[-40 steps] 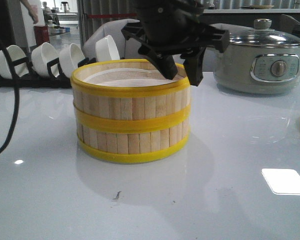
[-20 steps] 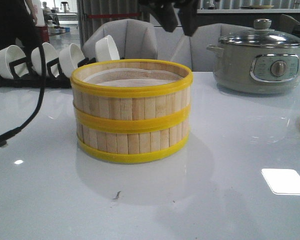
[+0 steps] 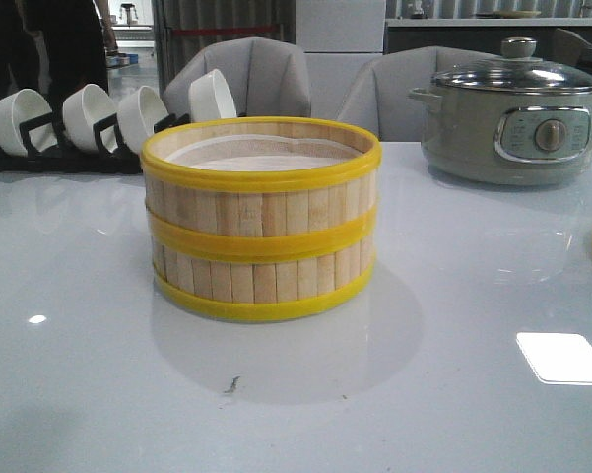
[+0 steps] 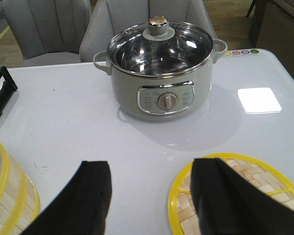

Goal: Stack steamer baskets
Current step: 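Raise the left gripper away from the stacked baskets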

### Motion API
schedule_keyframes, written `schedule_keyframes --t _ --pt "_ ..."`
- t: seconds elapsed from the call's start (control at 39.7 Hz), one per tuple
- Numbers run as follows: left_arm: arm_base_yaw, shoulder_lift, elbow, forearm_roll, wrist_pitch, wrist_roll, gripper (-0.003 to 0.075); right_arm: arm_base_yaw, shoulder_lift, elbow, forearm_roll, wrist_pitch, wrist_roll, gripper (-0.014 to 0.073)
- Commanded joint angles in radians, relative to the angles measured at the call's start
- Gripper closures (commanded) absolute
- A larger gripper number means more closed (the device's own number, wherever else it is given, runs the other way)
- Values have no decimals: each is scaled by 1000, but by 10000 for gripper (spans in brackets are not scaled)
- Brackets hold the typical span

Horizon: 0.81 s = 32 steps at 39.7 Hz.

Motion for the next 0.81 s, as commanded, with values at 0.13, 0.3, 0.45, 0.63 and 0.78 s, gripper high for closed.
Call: schedule_keyframes --t 0.13,0.3,0.45,0.63,0.78 --pt "169 -244 148 0 -88 7 635 -1 -5 -37 -2 -88 -11 120" --pt "183 -438 466 37 -237 9 635 -1 -5 -37 -2 -87 -11 120" --pt "183 -621 793 37 -367 9 635 -1 -5 -37 -2 -86 -11 120" --pt "163 -810 1117 37 -489 9 635 -1 -1 -37 -2 -87 -11 120" --pt "125 -930 1305 37 -564 9 635 -1 9 -37 -2 -81 -11 120"
